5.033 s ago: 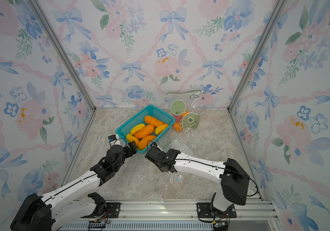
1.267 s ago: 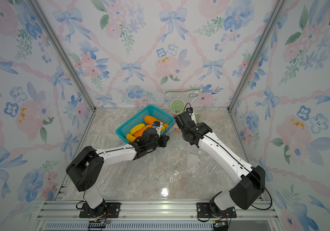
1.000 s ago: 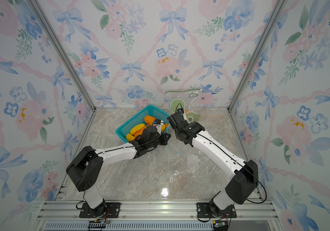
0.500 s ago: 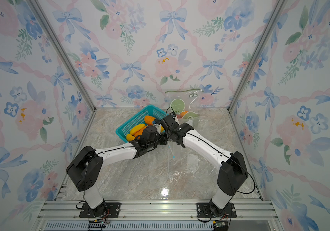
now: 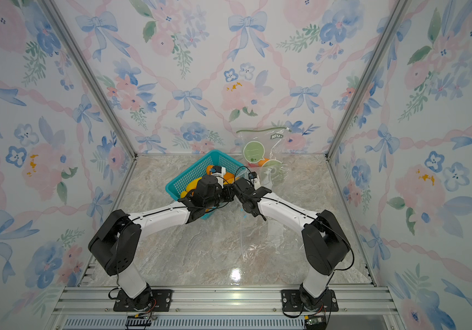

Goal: Place the mango in a zip-top bag and seal the zipper
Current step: Open the zipper food storage bag.

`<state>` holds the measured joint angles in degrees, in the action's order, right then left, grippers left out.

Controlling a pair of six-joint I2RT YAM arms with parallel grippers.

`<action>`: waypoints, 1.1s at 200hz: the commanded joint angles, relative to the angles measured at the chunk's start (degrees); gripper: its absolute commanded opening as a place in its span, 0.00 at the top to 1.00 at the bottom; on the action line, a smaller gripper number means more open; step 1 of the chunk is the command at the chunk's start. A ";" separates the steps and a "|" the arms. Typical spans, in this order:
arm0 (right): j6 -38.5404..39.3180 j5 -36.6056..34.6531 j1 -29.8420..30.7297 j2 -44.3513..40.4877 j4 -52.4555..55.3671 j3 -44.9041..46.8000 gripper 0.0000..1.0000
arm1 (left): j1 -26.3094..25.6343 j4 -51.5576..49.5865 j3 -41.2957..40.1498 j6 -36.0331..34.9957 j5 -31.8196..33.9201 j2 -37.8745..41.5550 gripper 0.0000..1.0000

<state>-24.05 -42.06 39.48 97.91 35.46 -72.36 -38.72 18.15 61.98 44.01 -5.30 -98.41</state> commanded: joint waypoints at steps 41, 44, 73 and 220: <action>8.22 -2.66 -0.81 -15.79 8.31 -3.32 0.99 | 3.03 0.48 -0.38 0.34 -5.96 0.54 1.00; 8.53 -2.67 -0.81 -16.20 9.66 -4.13 1.00 | 3.01 0.46 -0.20 0.13 -6.51 0.49 1.00; 9.71 -2.86 -0.31 -19.17 25.48 -13.72 1.00 | 3.01 0.31 2.74 -0.94 -13.84 -0.93 1.00; -1.78 12.36 -2.43 -17.60 17.08 -5.92 1.00 | 3.19 -5.80 5.83 -5.84 -18.08 -5.10 0.80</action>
<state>-23.03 -30.44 38.37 78.15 56.93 -76.93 -36.34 14.61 68.14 41.45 -28.71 -104.47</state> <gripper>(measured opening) 0.048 0.113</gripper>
